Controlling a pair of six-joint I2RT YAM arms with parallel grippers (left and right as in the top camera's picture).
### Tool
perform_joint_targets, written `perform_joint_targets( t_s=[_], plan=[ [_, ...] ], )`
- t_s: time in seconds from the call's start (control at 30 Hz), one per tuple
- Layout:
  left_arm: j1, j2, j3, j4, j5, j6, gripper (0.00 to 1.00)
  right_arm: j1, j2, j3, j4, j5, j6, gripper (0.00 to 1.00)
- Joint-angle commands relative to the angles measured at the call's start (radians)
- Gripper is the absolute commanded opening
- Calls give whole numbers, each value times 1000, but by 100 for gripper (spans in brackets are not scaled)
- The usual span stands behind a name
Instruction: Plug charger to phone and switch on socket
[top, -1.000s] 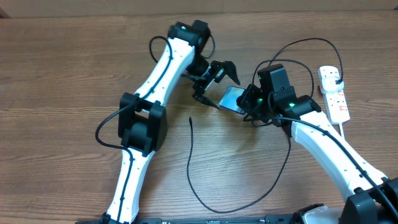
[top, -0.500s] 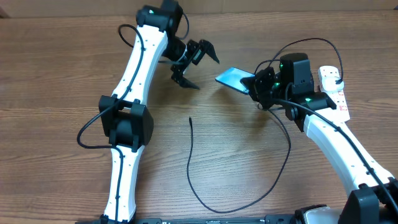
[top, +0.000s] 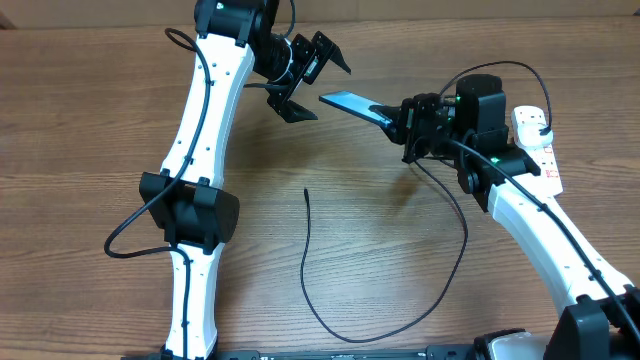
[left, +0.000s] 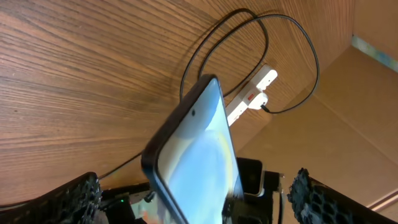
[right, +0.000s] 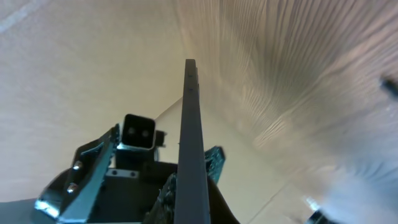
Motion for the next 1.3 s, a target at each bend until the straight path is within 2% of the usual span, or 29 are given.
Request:
perform_joint_targets(
  t_s=[0.0, 0.2, 0.47, 0.63, 1.07, 1.27],
  plan=[
    [-2, -36, 24, 2, -13, -26, 100, 1, -8, 10, 53, -90, 177, 4],
    [-6, -36, 24, 24, 11, -27, 100, 5, -8, 10, 126, -136, 348, 4],
    [-23, -36, 24, 62, 13, -61, 100, 6, -8, 10, 125, -104, 349, 4],
    [-46, -36, 24, 75, -53, -107, 100, 6, -8, 10, 125, -56, 348, 4],
    [-116, -36, 24, 76, -245, -364, 100, 6, -8, 10, 126, 72, 348, 4],
    [-129, -36, 24, 93, -257, -401, 100, 6, -8, 10, 126, 72, 348, 4]
  ],
)
